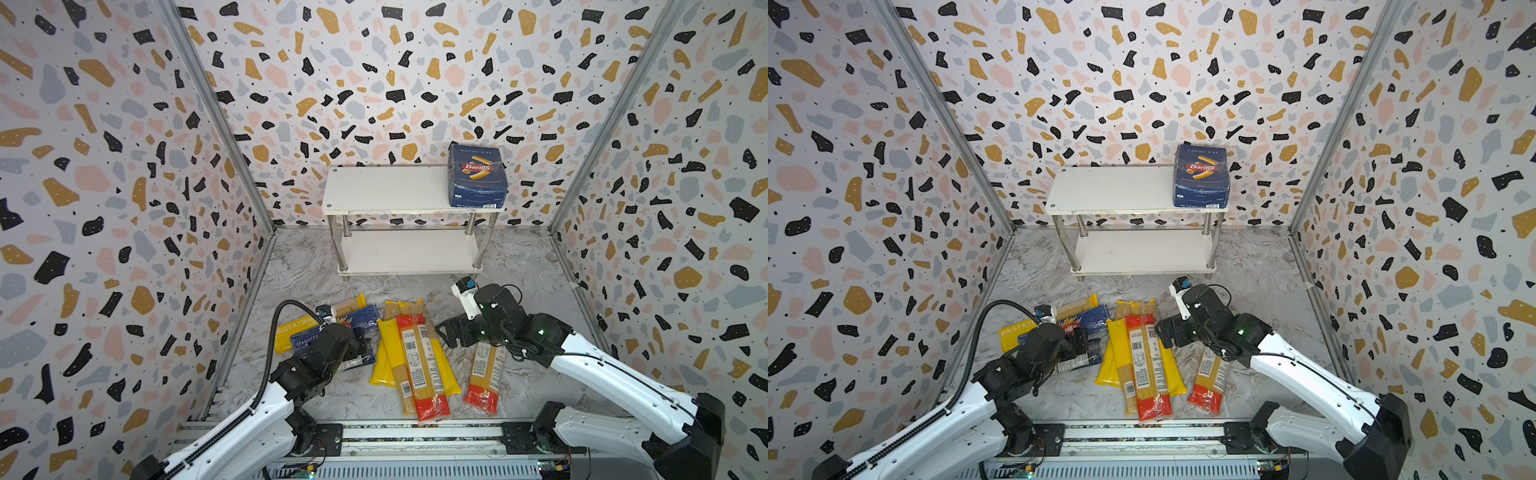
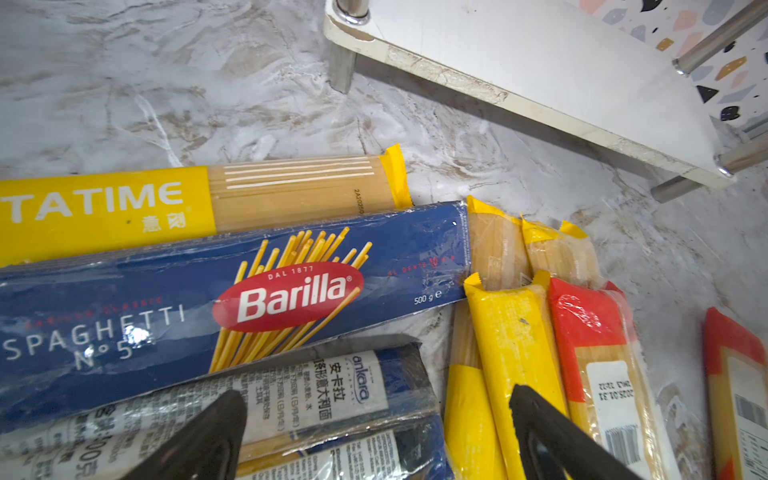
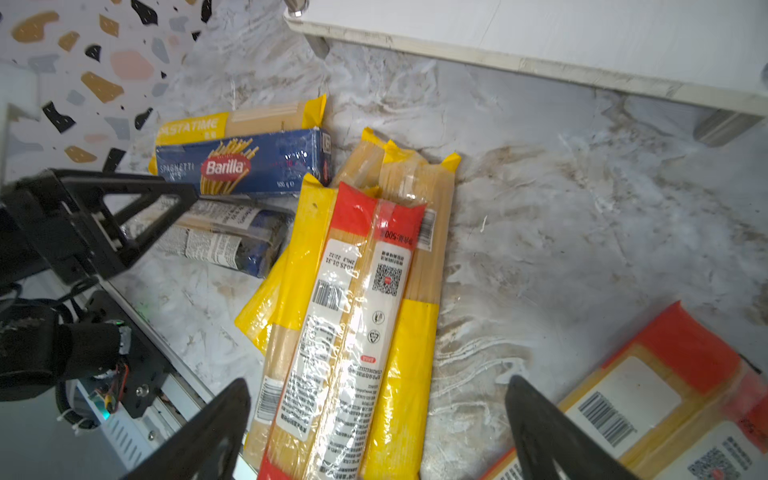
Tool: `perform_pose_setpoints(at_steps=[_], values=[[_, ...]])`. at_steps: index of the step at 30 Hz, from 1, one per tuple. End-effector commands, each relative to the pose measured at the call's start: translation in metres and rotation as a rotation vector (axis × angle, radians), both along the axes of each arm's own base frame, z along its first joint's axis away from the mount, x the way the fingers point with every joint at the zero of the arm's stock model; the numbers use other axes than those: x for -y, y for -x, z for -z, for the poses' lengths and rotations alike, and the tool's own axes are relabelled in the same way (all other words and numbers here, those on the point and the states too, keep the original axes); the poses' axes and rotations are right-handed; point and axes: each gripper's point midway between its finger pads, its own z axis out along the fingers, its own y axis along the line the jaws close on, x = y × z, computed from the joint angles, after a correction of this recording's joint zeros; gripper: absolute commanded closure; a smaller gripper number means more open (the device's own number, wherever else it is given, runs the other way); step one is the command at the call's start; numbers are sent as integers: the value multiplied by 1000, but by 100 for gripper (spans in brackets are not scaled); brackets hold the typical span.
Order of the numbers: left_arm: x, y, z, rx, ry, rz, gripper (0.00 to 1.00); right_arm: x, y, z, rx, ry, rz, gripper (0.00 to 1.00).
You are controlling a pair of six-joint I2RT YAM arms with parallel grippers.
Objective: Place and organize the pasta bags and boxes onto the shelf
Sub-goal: 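Move the right gripper down to the yellow spaghetti bags near the robot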
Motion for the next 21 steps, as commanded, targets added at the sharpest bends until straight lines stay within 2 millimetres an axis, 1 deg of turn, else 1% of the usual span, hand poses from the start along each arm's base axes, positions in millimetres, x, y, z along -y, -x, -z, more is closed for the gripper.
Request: perform_pose_setpoints(at_steps=[1,5,8,11,13,16,18,21], values=[[-14,-10,-6,28,-47,-87,1,-10,-2,-9,34,-59,-1,4],[-27,-23,-7,23,-41,-165,1,-25,2,-4,25,-70,-56,4],[-40,-29,-6,20,3,-229,0,-43,11,3,22,-62,-109,4],[-58,-31,-8,35,26,-307,1,-63,18,22,24,12,-143,5],[-72,-31,-12,52,32,-364,0,-72,17,37,42,98,-145,7],[-86,-29,-20,81,50,-424,0,-87,15,56,80,211,-149,9],[-93,-28,-24,99,58,-457,1,-97,13,65,98,260,-160,14],[-102,-28,-29,111,61,-491,0,-113,9,73,133,324,-173,14]])
